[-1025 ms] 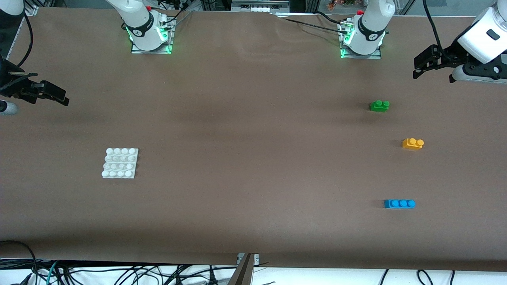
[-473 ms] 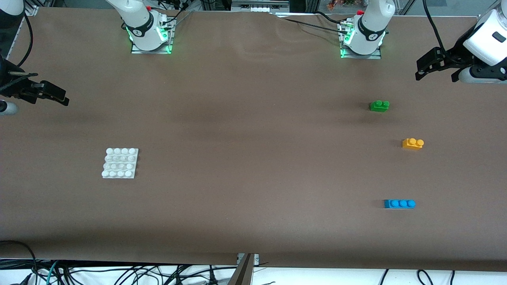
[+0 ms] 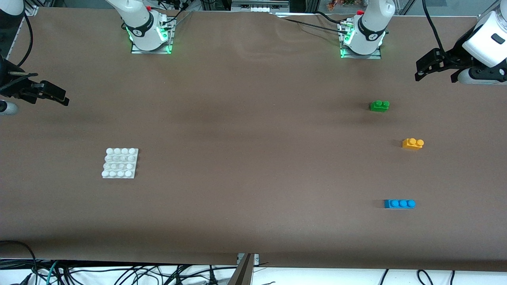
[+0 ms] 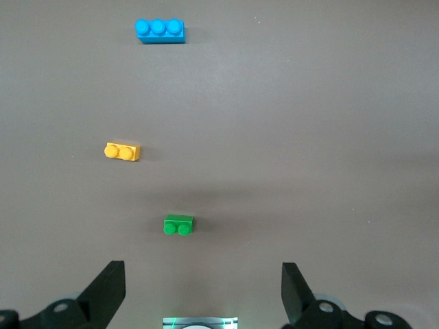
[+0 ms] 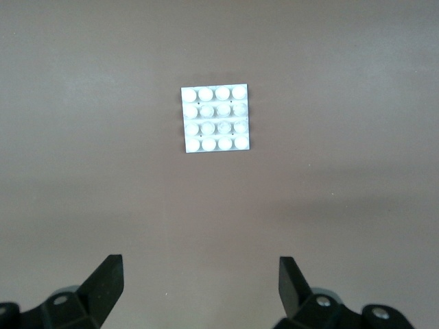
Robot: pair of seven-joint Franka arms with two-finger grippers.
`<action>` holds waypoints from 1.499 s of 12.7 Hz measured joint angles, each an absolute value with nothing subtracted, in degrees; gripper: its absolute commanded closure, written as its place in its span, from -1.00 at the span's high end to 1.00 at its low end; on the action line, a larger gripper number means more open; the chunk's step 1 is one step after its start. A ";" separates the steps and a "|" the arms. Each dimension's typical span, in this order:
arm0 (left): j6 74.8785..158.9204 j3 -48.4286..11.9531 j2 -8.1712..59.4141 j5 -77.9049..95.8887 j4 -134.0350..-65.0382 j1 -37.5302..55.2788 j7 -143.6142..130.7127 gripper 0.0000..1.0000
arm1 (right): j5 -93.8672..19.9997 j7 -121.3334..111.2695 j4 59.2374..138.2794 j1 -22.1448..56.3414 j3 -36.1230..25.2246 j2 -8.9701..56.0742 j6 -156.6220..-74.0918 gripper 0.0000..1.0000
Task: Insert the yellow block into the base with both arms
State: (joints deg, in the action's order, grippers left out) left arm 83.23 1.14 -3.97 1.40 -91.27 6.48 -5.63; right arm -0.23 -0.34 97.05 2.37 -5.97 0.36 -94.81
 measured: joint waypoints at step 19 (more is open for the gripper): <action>83.23 0.73 -3.96 1.40 -91.22 6.49 -5.66 1.00 | -2.37 -1.24 98.36 -0.90 -6.14 23.60 -113.41 1.00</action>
State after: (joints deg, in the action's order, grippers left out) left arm 83.23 0.73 -3.96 1.40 -91.22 6.49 -5.66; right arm -2.37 -1.24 98.36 -0.90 -6.14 23.60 -113.41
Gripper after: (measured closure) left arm 0.000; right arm 0.000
